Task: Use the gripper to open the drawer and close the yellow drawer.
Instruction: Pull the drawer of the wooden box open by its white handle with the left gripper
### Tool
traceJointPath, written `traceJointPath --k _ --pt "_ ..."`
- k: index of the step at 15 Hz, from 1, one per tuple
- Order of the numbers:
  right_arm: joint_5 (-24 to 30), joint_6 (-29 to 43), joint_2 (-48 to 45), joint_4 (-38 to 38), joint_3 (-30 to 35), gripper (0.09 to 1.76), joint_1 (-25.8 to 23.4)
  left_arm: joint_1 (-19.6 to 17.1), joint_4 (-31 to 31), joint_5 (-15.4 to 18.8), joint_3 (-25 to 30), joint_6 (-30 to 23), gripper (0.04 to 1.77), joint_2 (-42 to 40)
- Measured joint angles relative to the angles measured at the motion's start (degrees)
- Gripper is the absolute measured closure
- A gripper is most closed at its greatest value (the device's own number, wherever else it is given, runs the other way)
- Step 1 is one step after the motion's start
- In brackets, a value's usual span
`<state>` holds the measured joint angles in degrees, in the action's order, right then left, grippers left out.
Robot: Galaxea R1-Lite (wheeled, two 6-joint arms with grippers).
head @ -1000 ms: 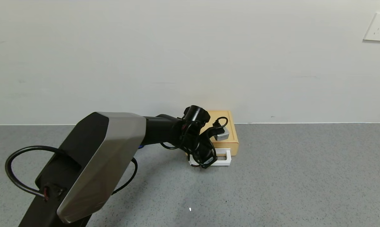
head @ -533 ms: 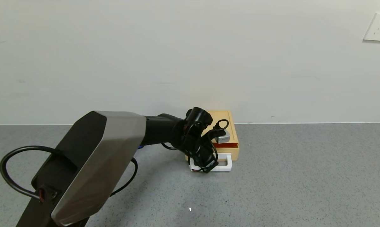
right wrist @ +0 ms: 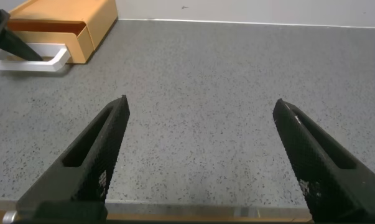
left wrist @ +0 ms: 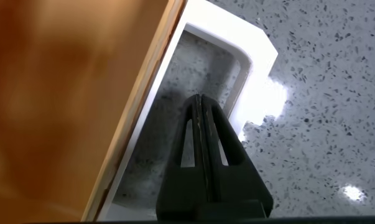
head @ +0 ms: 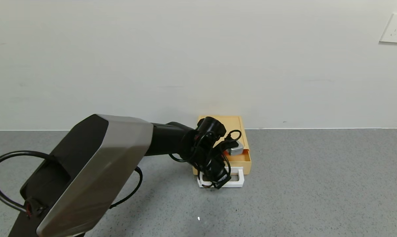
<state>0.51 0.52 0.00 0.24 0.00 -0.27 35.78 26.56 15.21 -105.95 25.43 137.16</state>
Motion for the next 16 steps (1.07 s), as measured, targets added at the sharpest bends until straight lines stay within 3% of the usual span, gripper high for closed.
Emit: traceJointPath --k 16 --pt "-0.02 0.0 0.0 0.02 0.0 0.14 0.0 5.07 -3.36 -2.01 14.54 -9.18 1.7 -7.28"
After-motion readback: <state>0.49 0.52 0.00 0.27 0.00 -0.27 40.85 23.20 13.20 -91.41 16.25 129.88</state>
